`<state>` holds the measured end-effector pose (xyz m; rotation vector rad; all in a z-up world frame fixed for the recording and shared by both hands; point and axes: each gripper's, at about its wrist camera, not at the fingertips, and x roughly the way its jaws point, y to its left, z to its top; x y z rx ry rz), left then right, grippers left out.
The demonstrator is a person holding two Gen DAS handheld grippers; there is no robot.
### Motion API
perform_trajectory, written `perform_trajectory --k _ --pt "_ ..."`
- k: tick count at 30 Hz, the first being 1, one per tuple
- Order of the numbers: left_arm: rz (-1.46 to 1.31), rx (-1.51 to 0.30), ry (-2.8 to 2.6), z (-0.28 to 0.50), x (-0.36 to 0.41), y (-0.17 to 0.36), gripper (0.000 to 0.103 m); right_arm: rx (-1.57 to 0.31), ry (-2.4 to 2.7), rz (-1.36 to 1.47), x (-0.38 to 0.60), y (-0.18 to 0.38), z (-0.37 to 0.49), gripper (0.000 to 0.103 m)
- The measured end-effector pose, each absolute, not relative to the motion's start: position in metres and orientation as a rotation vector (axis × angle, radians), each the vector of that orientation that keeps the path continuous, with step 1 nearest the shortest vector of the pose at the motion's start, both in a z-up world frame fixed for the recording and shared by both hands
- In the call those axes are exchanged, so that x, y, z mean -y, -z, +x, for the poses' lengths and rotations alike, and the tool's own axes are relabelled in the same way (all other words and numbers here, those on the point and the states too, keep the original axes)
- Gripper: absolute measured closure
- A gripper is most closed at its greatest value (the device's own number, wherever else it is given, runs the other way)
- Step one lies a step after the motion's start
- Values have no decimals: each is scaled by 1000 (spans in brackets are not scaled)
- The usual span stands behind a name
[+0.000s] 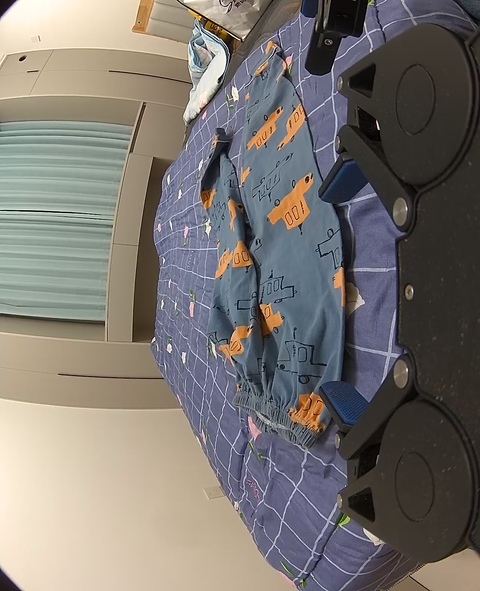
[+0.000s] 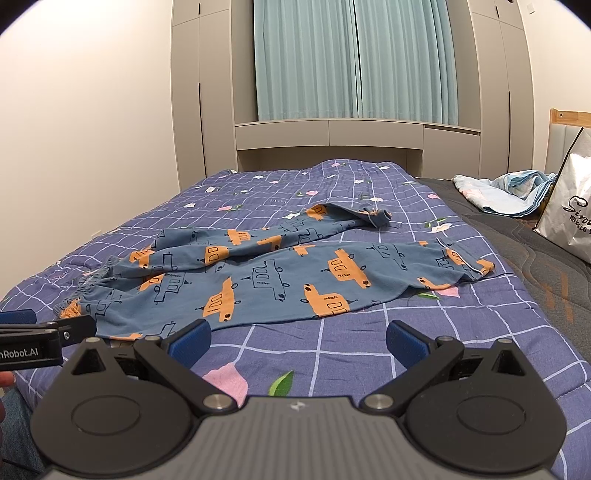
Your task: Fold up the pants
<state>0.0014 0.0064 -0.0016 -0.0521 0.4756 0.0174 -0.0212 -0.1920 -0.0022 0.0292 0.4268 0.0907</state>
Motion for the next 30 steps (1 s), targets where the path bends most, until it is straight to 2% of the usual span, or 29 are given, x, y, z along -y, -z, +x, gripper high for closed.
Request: perform_trajectory --k 15,30 --pt "-38 -498 -36 6 -6 3 1 -433 -92 24 193 4 -19 0" --pt "-15 -564 -85 43 -16 -1 1 -451 -139 -18 187 -2 15 0"
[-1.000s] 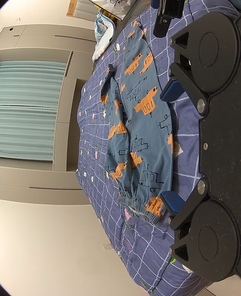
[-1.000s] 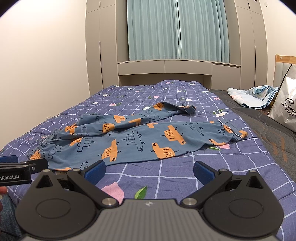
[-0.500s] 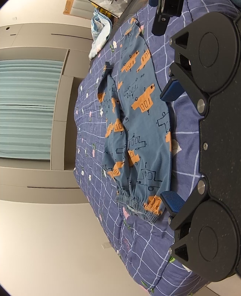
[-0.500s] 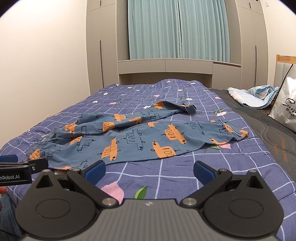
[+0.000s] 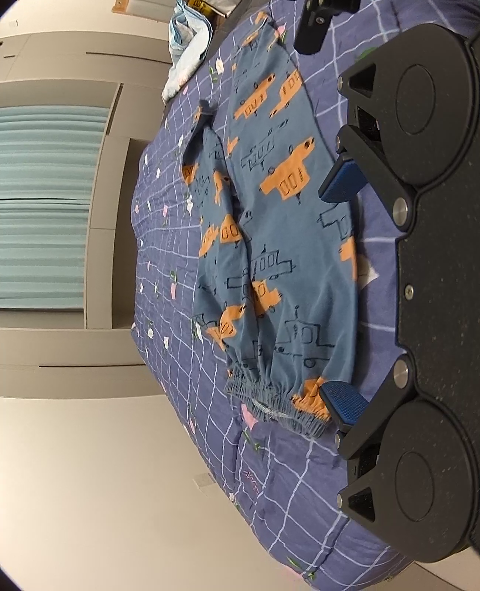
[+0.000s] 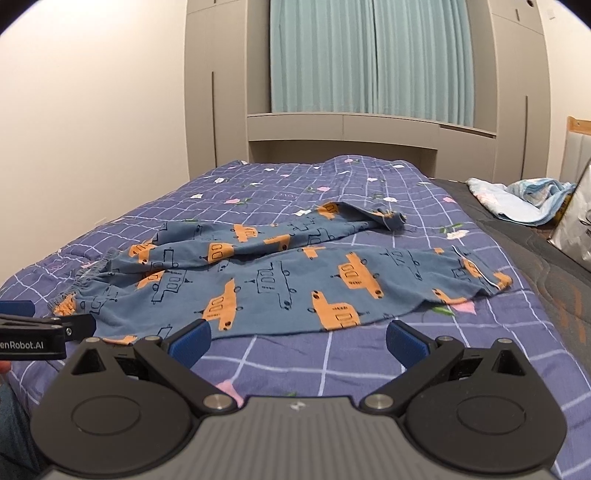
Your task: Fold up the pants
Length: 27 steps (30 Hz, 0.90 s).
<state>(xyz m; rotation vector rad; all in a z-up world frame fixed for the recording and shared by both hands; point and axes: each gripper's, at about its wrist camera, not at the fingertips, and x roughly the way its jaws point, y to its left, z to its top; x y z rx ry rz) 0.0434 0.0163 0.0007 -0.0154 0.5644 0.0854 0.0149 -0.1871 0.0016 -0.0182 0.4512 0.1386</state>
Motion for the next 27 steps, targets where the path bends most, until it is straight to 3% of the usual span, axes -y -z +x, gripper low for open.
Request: perform_trajectory --k 16,27 --pt "50 -568 -195 154 -102 -30 0 -556 -548 -13 182 -24 158 0" --pt "0 -596 -28 279 -169 -14 0 -632 -732 -254 141 -17 297 0"
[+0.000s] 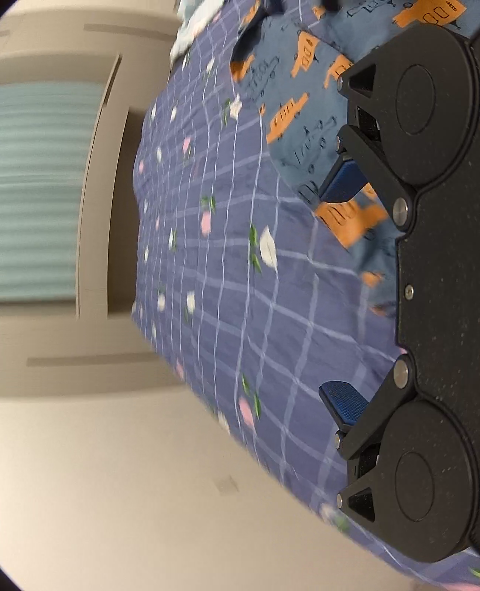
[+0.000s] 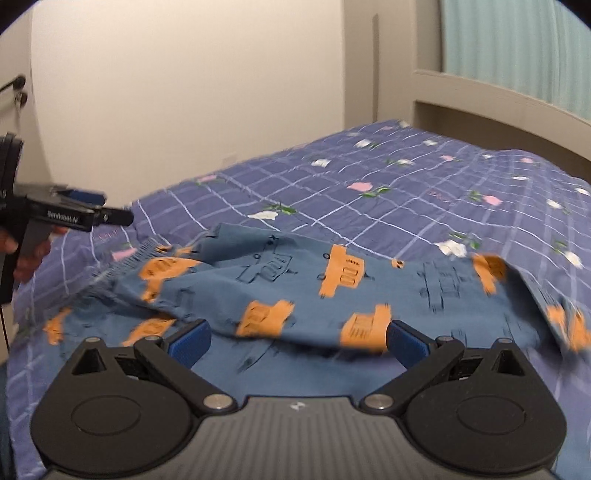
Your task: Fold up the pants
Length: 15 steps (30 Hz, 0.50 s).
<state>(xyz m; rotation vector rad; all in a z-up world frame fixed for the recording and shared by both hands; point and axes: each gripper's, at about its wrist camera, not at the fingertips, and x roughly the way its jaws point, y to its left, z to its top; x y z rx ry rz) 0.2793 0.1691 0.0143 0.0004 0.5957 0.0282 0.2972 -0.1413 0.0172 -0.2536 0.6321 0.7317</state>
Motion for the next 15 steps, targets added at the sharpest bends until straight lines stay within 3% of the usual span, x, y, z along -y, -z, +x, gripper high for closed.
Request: perform_trajectory --k 10,15 --pt "22 -706 157 340 -194 23 1 -698 -862 -356 108 4 427 0" --pt "19 -791 217 348 -206 35 5 -724 -920 -401 91 16 457 9"
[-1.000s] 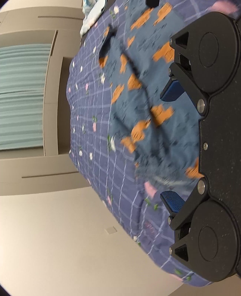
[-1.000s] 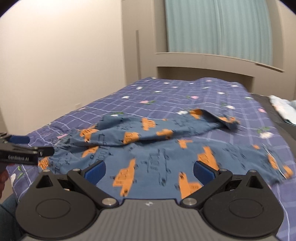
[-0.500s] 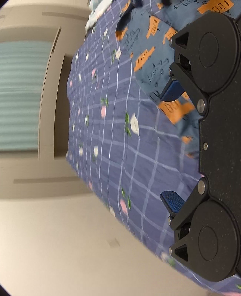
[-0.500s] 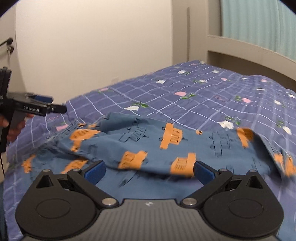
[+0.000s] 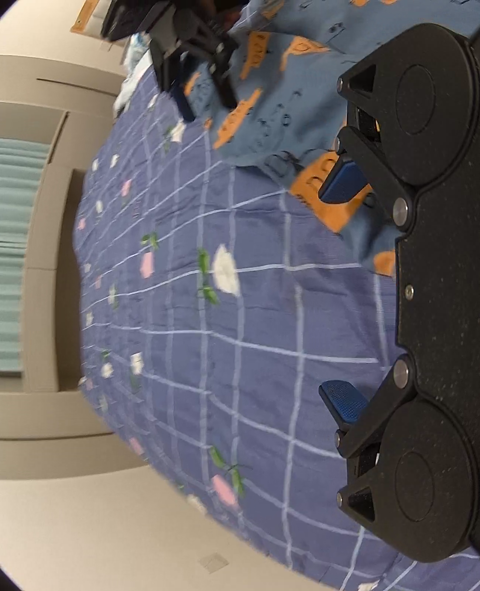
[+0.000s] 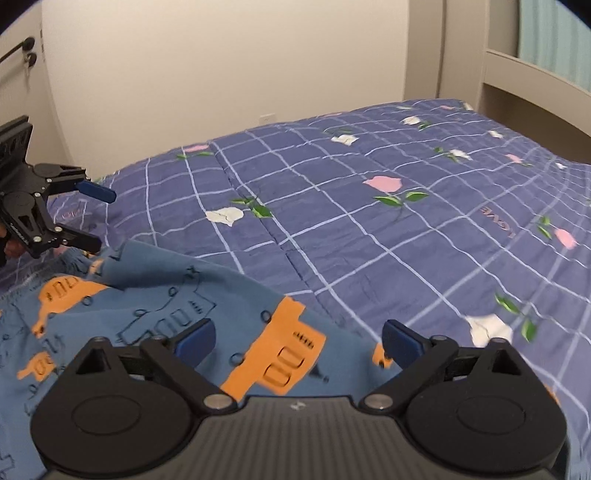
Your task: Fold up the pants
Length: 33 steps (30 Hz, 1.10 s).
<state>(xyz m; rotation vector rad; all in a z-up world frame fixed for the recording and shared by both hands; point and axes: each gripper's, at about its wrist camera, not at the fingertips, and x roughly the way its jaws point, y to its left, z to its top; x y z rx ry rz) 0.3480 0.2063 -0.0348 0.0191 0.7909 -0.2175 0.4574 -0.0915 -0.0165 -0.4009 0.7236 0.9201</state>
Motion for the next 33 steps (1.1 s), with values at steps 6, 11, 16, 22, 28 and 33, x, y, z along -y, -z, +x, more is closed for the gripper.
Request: perform_trajectory --k 6,11,16,22,28,33 --pt "-60 -876 309 353 -218 41 19 -754 -959 -431 82 26 473 21" --pt "-126 -936 333 356 -222 42 41 -784 -985 -462 75 29 479 28" --pt "-115 -974 357 354 -216 40 88 -823 -1015 -488 67 31 481 45" --pt "-159 -945 299 346 -220 33 98 -842 -989 -462 60 27 476 88" --pt "-135 -864 206 329 -223 14 103 -795 -944 -571 50 19 444 100" --pt "-102 -748 139 315 -229 -10 103 -712 -872 -608 41 2 432 101"
